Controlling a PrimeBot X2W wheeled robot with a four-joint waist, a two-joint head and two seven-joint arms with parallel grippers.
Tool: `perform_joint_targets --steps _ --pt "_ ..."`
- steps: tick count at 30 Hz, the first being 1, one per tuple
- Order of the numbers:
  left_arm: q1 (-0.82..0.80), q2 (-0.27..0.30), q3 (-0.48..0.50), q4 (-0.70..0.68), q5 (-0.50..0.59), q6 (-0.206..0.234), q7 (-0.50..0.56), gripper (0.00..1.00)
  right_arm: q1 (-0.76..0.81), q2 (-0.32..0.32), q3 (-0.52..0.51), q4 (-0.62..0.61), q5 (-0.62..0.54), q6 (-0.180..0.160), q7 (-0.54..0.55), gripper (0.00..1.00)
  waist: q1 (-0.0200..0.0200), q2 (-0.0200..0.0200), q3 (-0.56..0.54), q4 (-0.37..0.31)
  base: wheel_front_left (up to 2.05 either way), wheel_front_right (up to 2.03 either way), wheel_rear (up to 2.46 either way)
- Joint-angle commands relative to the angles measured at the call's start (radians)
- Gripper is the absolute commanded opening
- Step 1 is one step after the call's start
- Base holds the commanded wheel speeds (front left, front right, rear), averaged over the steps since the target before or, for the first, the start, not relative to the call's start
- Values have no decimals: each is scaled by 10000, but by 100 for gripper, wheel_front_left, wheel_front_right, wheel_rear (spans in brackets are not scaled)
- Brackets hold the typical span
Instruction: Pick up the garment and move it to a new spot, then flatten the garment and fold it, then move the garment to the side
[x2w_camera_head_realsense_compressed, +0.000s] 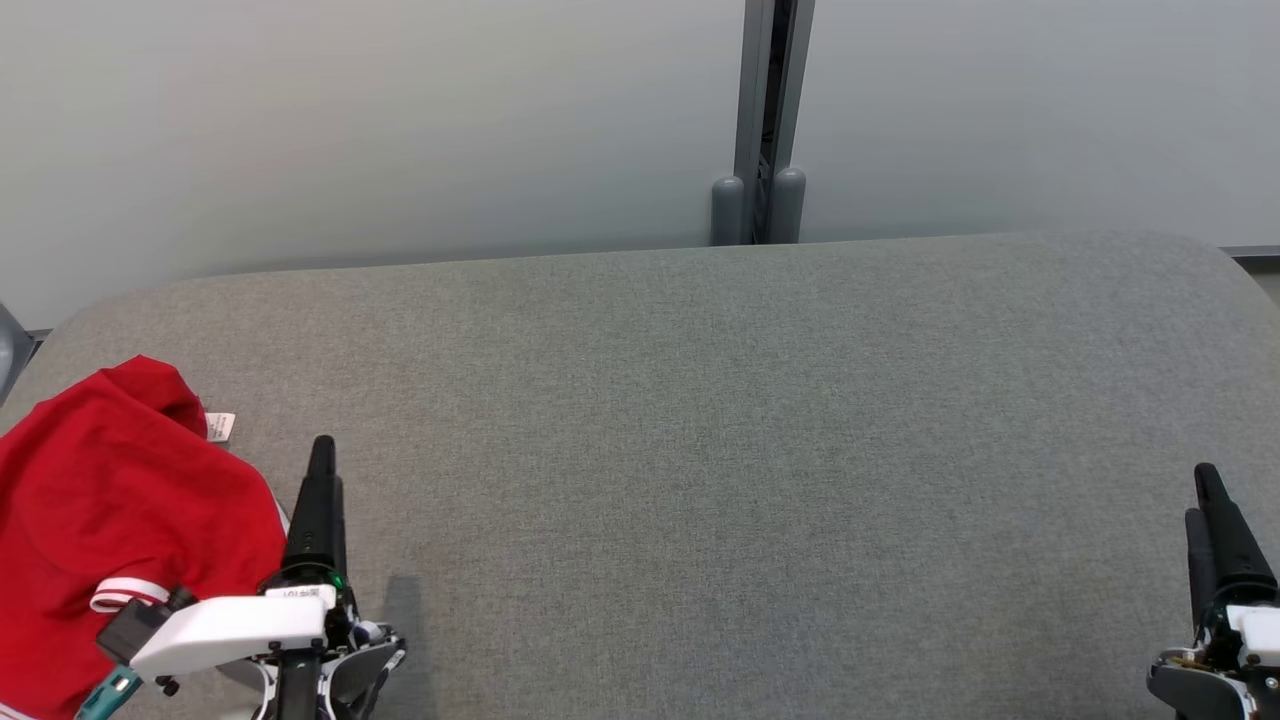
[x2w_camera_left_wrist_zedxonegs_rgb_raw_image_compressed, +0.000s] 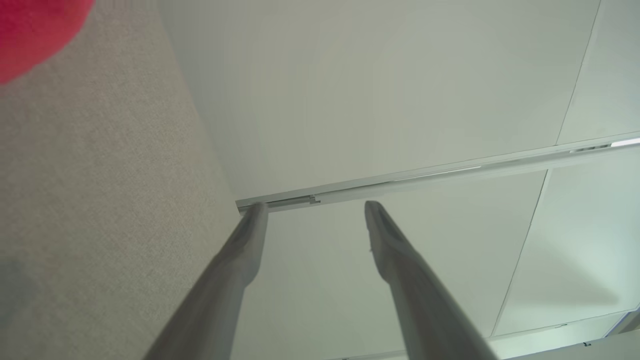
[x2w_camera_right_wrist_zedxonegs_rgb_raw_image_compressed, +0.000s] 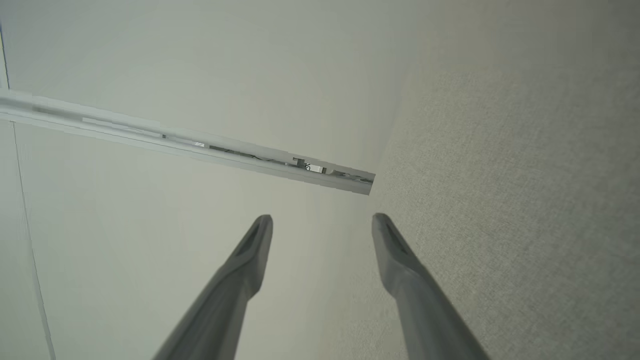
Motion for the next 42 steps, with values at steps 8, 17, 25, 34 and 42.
perform_joint_targets --steps 8,17,25,34,42 --pt "-97 40 561 -729 1382 -11 -215 100 -566 -183 424 -765 -2099 10 -508 100 0 0 21 -3 0 0 0" --pt "-31 47 848 -1680 3141 -13 -405 100 -924 -297 1089 -1446 -4494 12 -945 100 0 0 71 16 0 0 0" --pt "132 52 763 -2286 4824 76 -545 100 -1083 -484 1646 -1783 -6042 13 -1263 100 0 0 88 32 0 0 0" --pt "349 63 30 -2772 7450 808 -708 100 -1182 -743 2474 -1970 -8035 15 -1638 100 0 0 100 20 0 0 0" --pt "533 65 -527 -2686 9846 1727 -844 100 -1081 -688 3010 -1852 -9331 16 -1945 100 0 0 80 -40 0 0 0"
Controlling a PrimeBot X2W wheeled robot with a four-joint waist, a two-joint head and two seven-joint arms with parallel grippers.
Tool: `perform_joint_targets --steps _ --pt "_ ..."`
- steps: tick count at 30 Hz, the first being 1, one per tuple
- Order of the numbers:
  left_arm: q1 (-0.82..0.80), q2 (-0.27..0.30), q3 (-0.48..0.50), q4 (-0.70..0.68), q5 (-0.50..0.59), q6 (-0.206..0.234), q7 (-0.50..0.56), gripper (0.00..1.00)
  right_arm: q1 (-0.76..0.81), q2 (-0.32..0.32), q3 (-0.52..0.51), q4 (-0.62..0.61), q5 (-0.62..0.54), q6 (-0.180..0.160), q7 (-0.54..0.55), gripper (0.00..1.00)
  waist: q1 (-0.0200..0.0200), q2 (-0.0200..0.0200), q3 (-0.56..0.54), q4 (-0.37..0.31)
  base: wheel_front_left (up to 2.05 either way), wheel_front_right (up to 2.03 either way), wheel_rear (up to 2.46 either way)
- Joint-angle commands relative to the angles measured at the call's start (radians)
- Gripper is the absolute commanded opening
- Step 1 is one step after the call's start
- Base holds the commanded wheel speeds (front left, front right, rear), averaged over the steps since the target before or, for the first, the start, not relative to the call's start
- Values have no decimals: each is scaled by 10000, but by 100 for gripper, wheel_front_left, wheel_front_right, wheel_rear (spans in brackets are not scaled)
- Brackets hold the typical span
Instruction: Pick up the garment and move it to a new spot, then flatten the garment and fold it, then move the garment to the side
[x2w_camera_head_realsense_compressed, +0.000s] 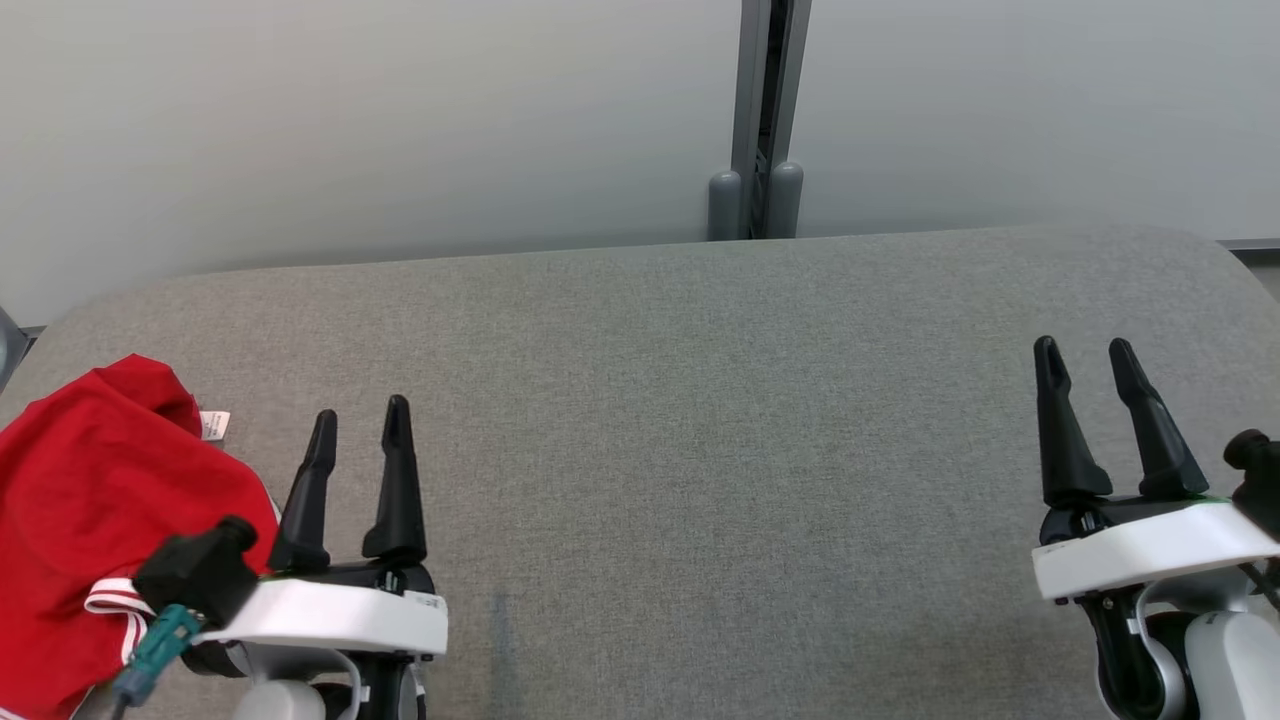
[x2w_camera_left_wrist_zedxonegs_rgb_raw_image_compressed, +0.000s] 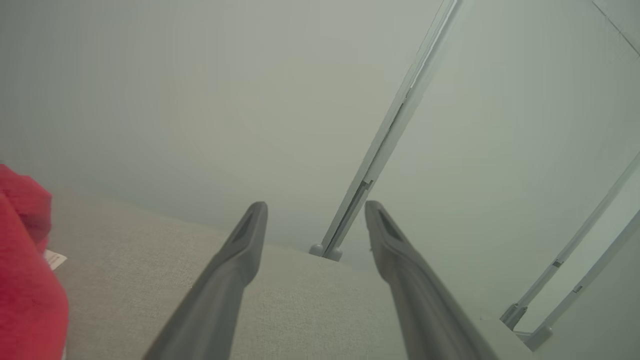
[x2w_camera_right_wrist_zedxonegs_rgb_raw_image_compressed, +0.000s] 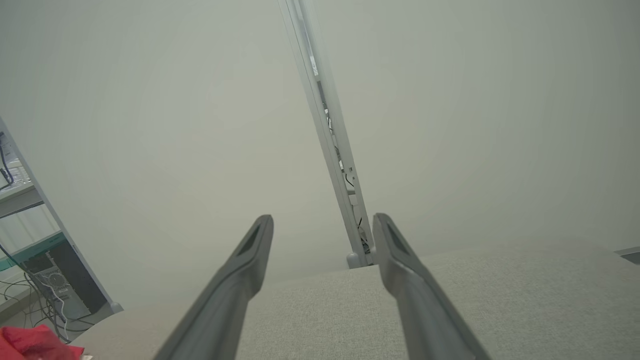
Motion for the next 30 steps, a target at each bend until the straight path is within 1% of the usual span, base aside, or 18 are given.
perform_joint_targets --steps 1,7,12,19,25,30 --pt "0 36 -91 -57 548 189 -80 100 -99 -66 112 8 -316 13 -135 100 0 0 -4 -17 0 0 0" --pt "112 95 -425 271 1686 805 -176 100 69 64 289 408 -889 14 -347 100 0 0 -11 -78 0 0 0" --pt "220 169 -663 542 2176 1075 -247 100 142 119 597 987 -1042 14 -524 100 0 0 -21 -114 0 0 0" --pt "298 193 -816 849 2643 1241 -352 100 13 217 660 1416 -1337 16 -750 100 0 0 12 -124 0 0 0" --pt "329 167 -852 1116 2887 1161 -411 100 7 257 700 1703 -1300 17 -913 100 0 0 31 -110 0 0 0" --pt "337 143 -908 1214 3339 1094 -477 100 -37 274 811 1842 -1545 18 -1047 100 0 0 34 -108 0 0 0"
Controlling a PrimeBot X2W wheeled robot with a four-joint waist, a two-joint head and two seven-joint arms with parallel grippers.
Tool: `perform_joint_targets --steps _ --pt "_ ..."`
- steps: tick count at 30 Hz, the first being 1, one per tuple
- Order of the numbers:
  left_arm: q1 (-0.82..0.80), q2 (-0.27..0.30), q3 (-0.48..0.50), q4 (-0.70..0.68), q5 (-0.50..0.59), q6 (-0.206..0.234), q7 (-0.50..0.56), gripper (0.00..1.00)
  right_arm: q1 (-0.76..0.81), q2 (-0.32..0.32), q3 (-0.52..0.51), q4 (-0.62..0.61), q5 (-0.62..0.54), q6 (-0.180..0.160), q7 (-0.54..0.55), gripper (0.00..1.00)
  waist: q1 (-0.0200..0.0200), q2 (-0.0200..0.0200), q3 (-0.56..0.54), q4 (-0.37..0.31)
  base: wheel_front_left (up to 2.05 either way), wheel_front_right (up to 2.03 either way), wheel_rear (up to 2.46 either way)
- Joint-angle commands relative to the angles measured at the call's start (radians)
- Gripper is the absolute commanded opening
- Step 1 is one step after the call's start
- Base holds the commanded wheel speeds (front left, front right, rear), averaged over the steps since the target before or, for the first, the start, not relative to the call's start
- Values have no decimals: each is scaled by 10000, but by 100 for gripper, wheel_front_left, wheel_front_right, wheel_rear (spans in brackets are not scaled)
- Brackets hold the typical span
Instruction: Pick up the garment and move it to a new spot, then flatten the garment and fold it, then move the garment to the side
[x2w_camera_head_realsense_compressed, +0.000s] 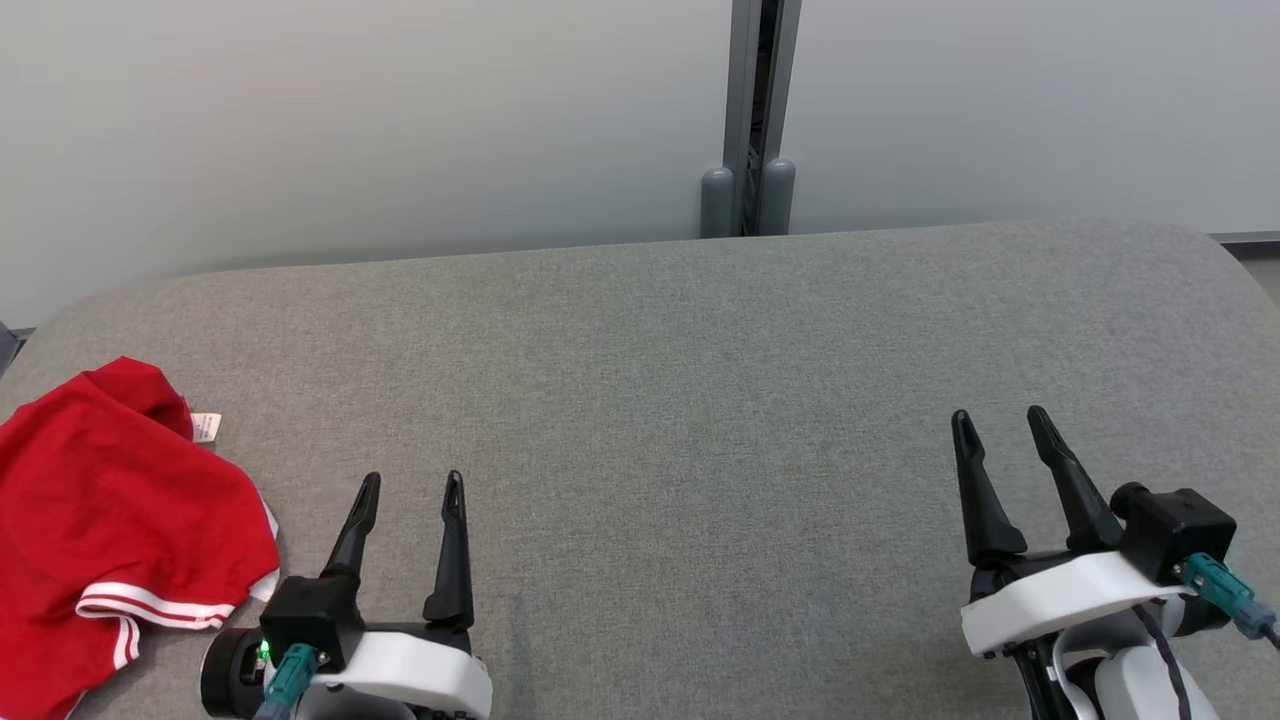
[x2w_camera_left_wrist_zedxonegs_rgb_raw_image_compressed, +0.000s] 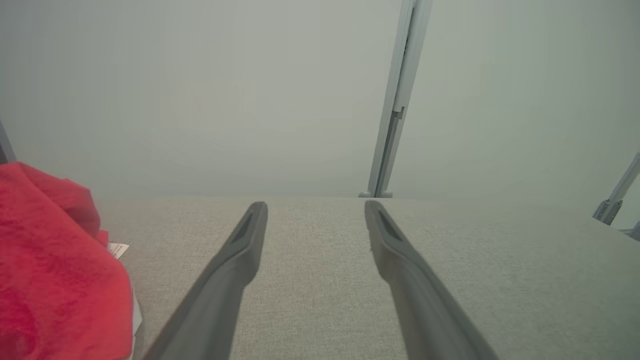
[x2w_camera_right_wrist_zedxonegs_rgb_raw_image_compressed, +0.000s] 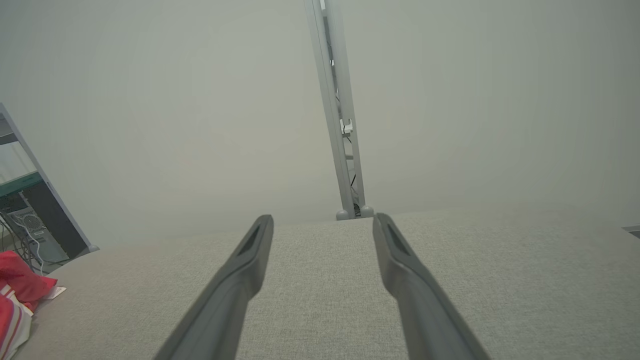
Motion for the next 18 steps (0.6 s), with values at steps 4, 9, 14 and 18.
perform_joint_targets --steps 4,9,14,18 --pt "12 44 15 -90 495 8 -100 100 -156 -66 108 43 -345 17 -206 100 0 0 11 -13 0 0 0" --pt "64 19 118 -142 802 69 -157 100 -202 -75 252 105 -493 18 -346 100 0 0 44 -40 0 0 0" --pt "143 -12 212 -203 1086 56 -214 100 -240 -87 391 167 -655 19 -500 100 0 0 61 -59 0 0 0" --pt "179 -23 223 -237 1372 39 -279 100 -264 -95 498 196 -785 20 -596 100 0 0 63 -79 0 0 0"
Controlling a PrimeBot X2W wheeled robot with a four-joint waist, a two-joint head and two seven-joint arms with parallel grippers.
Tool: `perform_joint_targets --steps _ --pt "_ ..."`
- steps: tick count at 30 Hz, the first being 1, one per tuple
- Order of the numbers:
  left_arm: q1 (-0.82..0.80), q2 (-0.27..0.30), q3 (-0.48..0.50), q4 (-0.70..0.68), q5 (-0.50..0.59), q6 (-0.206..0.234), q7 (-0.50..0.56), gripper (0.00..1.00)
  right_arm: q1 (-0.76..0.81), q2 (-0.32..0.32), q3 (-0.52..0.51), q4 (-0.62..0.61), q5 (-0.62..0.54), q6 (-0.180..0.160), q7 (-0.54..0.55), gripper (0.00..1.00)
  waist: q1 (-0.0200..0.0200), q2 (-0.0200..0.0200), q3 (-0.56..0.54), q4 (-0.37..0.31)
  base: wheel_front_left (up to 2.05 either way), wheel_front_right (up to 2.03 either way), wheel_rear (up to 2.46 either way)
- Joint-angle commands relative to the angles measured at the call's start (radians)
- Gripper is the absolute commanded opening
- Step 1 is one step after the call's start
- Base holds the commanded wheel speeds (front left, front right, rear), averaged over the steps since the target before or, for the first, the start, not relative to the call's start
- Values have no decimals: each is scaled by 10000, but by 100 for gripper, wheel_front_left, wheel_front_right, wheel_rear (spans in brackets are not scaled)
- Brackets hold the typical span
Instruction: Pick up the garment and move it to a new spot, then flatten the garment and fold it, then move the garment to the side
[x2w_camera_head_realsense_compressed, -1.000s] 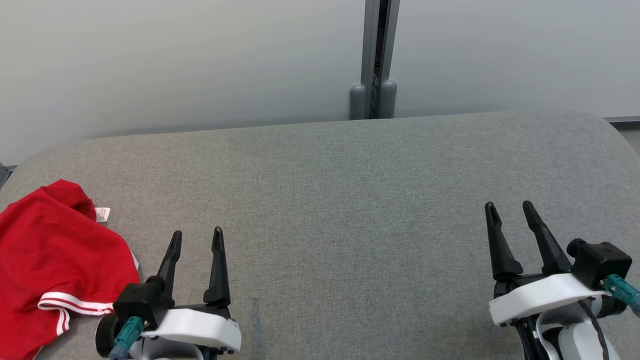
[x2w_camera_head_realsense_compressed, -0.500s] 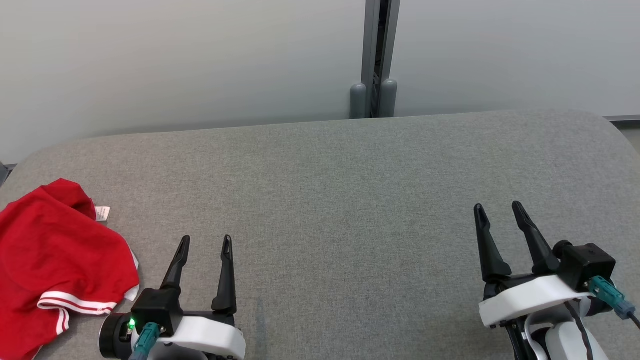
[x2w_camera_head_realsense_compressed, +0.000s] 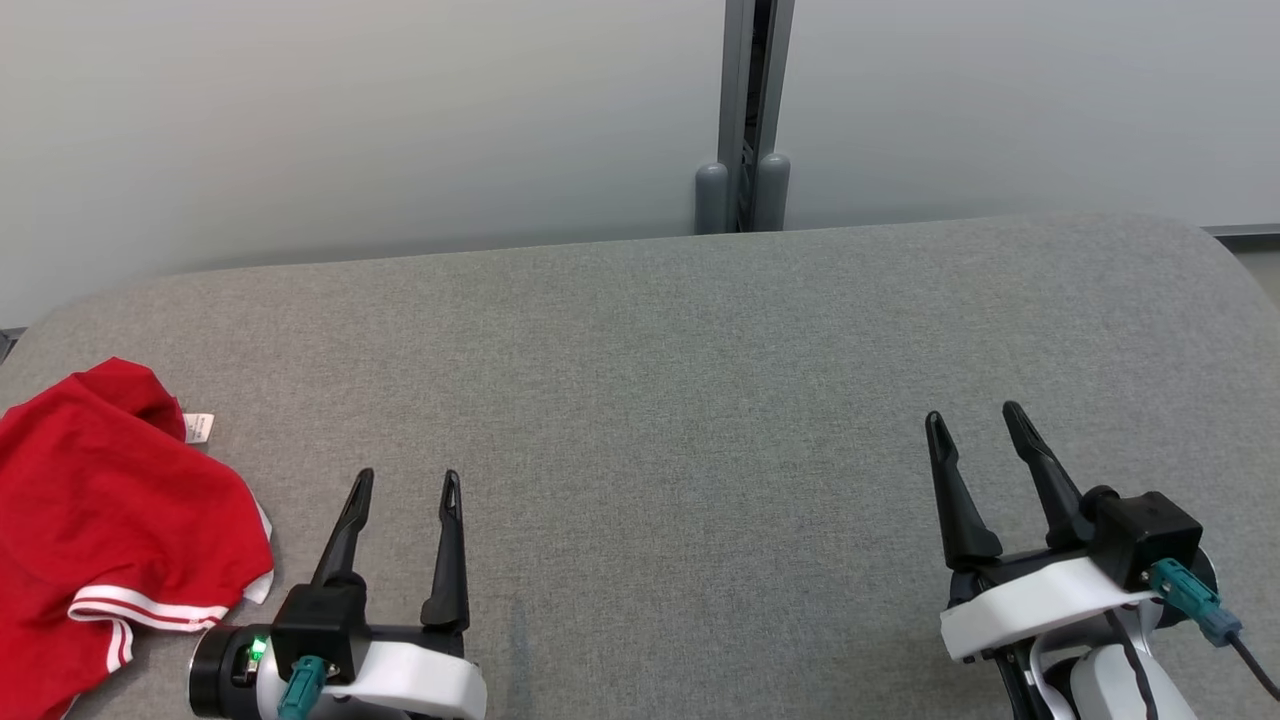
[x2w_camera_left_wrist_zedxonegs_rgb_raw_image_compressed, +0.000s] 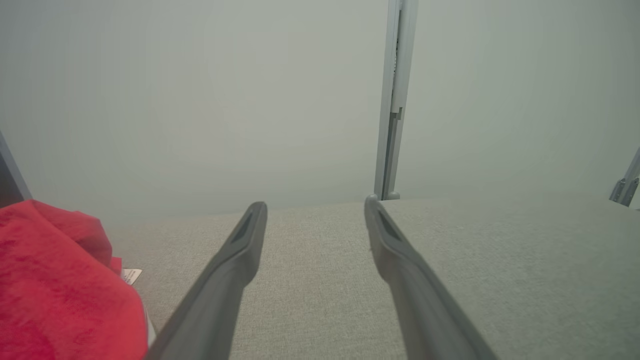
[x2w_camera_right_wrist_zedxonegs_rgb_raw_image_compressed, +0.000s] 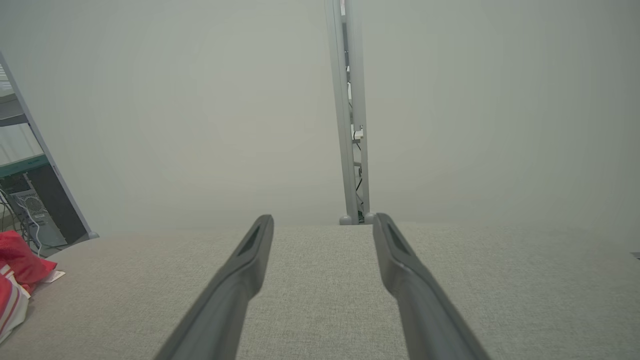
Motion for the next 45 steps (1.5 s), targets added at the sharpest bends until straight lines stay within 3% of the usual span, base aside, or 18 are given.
perform_joint_targets --steps 1,9,13,27,33,45 --pt "54 31 46 -66 229 22 -90 100 -126 -88 53 -10 -176 20 -115 100 0 0 -2 -8 0 0 0" --pt "135 24 91 -112 723 59 -169 100 -156 -105 104 95 -243 20 -312 100 0 0 2 -44 0 0 0" --pt "130 20 129 -29 402 109 -172 100 -149 -91 18 221 364 20 -304 100 0 0 -3 -43 0 0 0" --pt "36 20 15 100 216 36 -172 100 -136 -94 -40 325 387 20 -302 100 0 0 11 71 0 0 0" --pt "-144 24 -15 84 273 -3 -170 100 18 -91 -46 276 441 20 -282 100 0 0 86 774 0 0 0" --pt "326 19 628 77 402 -63 -163 100 205 -94 317 250 669 20 -282 100 0 0 -114 2828 0 0 0"
